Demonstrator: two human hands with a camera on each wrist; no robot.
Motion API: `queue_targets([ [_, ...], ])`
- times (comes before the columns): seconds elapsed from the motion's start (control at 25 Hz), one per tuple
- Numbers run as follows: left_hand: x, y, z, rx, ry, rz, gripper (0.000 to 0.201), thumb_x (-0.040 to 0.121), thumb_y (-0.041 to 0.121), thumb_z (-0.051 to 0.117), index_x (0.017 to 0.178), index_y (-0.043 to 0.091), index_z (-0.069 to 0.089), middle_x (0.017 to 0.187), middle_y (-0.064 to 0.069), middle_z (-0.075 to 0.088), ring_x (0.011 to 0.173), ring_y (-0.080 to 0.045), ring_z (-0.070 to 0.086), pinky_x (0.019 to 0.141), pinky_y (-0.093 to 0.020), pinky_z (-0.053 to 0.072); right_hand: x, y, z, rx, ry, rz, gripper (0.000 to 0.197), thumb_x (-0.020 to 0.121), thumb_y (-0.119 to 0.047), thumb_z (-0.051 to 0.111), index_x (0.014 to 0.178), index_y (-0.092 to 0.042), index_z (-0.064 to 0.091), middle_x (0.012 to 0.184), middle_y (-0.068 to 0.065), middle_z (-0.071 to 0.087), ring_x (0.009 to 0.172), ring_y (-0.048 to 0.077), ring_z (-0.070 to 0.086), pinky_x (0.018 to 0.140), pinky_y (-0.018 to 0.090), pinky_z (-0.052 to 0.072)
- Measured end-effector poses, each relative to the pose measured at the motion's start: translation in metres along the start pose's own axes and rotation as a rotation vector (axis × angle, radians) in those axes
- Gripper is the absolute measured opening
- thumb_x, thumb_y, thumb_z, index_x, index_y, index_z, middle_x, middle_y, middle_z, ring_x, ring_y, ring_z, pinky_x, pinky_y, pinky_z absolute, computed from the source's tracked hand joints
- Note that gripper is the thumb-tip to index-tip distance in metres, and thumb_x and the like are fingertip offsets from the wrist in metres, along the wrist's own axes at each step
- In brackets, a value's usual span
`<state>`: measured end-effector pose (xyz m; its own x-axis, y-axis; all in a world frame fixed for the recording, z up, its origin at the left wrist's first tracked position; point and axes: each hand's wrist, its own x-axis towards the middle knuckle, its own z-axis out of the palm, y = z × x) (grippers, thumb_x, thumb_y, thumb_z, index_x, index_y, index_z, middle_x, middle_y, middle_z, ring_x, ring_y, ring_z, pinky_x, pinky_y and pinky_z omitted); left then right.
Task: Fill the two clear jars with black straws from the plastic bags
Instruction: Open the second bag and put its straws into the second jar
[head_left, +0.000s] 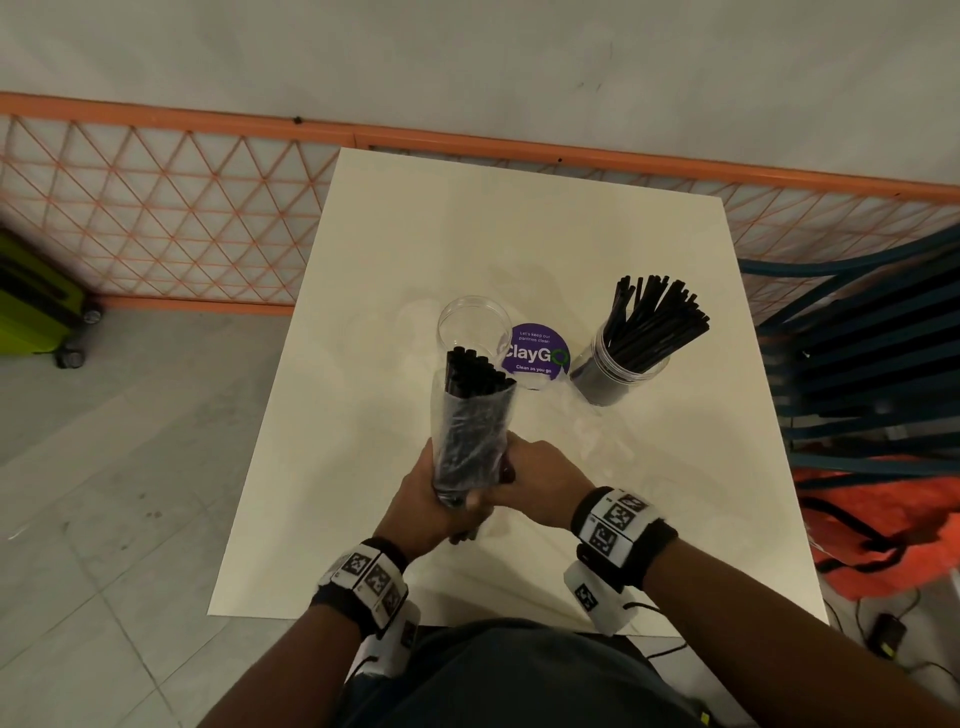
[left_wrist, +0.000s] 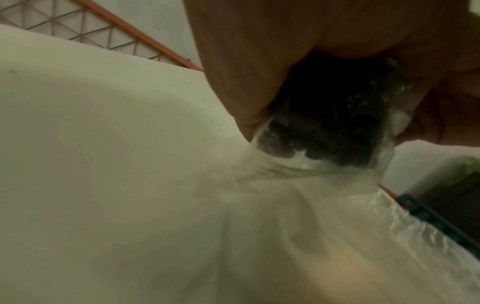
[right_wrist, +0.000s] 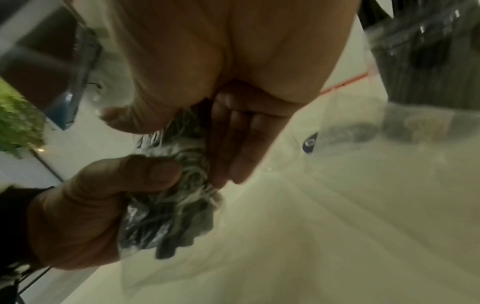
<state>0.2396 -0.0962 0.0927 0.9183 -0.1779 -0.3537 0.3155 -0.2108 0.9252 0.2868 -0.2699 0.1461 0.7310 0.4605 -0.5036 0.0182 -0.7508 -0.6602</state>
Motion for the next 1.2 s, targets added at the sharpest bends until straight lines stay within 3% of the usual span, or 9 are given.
queue_targets([
  [0.2, -0.017, 0.019, -0.019, -0.215, -0.119, -0.076, 0.024, 0.078, 0.006, 0.080, 0.095, 0.003, 0.063, 0.069, -0.011, 0.073, 0.051, -0.023, 0.065, 0.040, -0.023, 0.047, -0.026, -0.005, -0.044, -0.337, 0.064, -0.264, 0.045, 0.083, -0.066, 0.052, 0.118, -0.037, 0.056, 0.114, -0.012, 0.060, 0.090, 0.011, 0.062, 0.076, 0.036, 0.053],
  [0.28, -0.020, 0.025, -0.022, -0.271, -0.171, -0.103, 0.027, 0.076, 0.008, 0.080, 0.096, 0.002, 0.063, 0.071, -0.015, 0.073, 0.050, -0.027, 0.065, 0.040, -0.022, 0.046, -0.029, -0.005, -0.052, -0.558, 0.336, -0.420, 0.042, 0.082, -0.050, 0.066, 0.115, -0.028, 0.051, 0.120, -0.004, 0.055, 0.100, 0.021, 0.058, 0.075, 0.041, 0.054],
  [0.36, -0.020, 0.037, -0.023, -0.266, -0.216, -0.108, 0.035, 0.072, 0.006, 0.079, 0.102, 0.004, 0.061, 0.076, -0.010, 0.074, 0.056, -0.021, 0.068, 0.043, -0.021, 0.050, -0.029, -0.014, -0.057, -0.848, 0.596, -0.668, 0.045, 0.084, -0.035, 0.067, 0.123, -0.025, 0.046, 0.137, 0.004, 0.049, 0.121, 0.031, 0.051, 0.094, 0.050, 0.049],
  [0.48, -0.023, 0.059, -0.022, -0.247, -0.338, -0.099, 0.041, 0.072, -0.006, 0.068, 0.108, 0.012, 0.059, 0.079, 0.002, 0.076, 0.066, -0.007, 0.072, 0.055, -0.014, 0.055, -0.021, -0.036, -0.058, -1.151, 0.445, -0.888, 0.051, 0.099, -0.019, 0.023, 0.149, -0.025, 0.026, 0.160, 0.008, 0.024, 0.146, 0.039, 0.022, 0.116, 0.062, 0.018],
  [0.6, -0.023, 0.078, -0.025, -0.153, -0.454, -0.120, 0.041, 0.073, 0.003, 0.070, 0.110, 0.020, 0.064, 0.086, 0.008, 0.079, 0.078, -0.008, 0.074, 0.065, -0.018, 0.057, -0.009, -0.044, -0.060, -1.283, 0.184, -0.954, 0.059, 0.097, -0.016, -0.001, 0.150, -0.023, 0.025, 0.151, 0.009, 0.041, 0.141, 0.038, 0.033, 0.117, 0.058, 0.019],
  [0.72, -0.023, 0.091, -0.030, -0.093, -0.415, -0.111, 0.045, 0.071, 0.032, 0.080, 0.113, 0.022, 0.068, 0.104, 0.000, 0.078, 0.097, -0.012, 0.073, 0.082, -0.025, 0.057, 0.003, -0.046, -0.061, -1.238, 0.078, -0.971, 0.049, 0.098, -0.017, 0.014, 0.140, -0.019, 0.039, 0.117, 0.006, 0.062, 0.106, 0.032, 0.058, 0.105, 0.049, 0.037],
  [0.88, -0.019, 0.103, -0.048, -0.189, -0.134, -0.208, 0.111, 0.050, 0.091, 0.066, 0.126, 0.012, 0.053, 0.120, -0.009, 0.069, 0.106, -0.012, 0.071, 0.093, -0.031, 0.056, 0.015, -0.053, -0.069, -1.001, 0.258, -1.002, 0.041, 0.078, -0.036, 0.060, 0.114, -0.017, 0.059, 0.104, 0.003, 0.067, 0.094, 0.028, 0.063, 0.089, 0.042, 0.049],
  [1.04, -0.023, 0.130, -0.071, -0.141, -0.217, -0.201, 0.112, 0.057, 0.098, 0.047, 0.135, 0.018, 0.054, 0.134, -0.010, 0.064, 0.122, -0.016, 0.065, 0.112, -0.039, 0.045, 0.027, -0.067, -0.069, -0.818, 0.379, -1.051, 0.061, 0.066, -0.040, 0.078, 0.117, -0.012, 0.061, 0.103, 0.008, 0.070, 0.093, 0.029, 0.066, 0.088, 0.042, 0.053],
  [1.2, -0.014, 0.172, -0.092, -0.224, -0.220, -0.253, 0.092, 0.073, 0.086, 0.029, 0.105, 0.013, 0.075, 0.102, -0.015, 0.079, 0.093, -0.023, 0.076, 0.085, -0.034, 0.056, 0.026, -0.091, -0.076, -0.561, 0.351, -0.859, 0.055, 0.066, -0.049, 0.078, 0.112, -0.026, 0.058, 0.094, -0.001, 0.070, 0.083, 0.023, 0.067, 0.076, 0.036, 0.056],
])
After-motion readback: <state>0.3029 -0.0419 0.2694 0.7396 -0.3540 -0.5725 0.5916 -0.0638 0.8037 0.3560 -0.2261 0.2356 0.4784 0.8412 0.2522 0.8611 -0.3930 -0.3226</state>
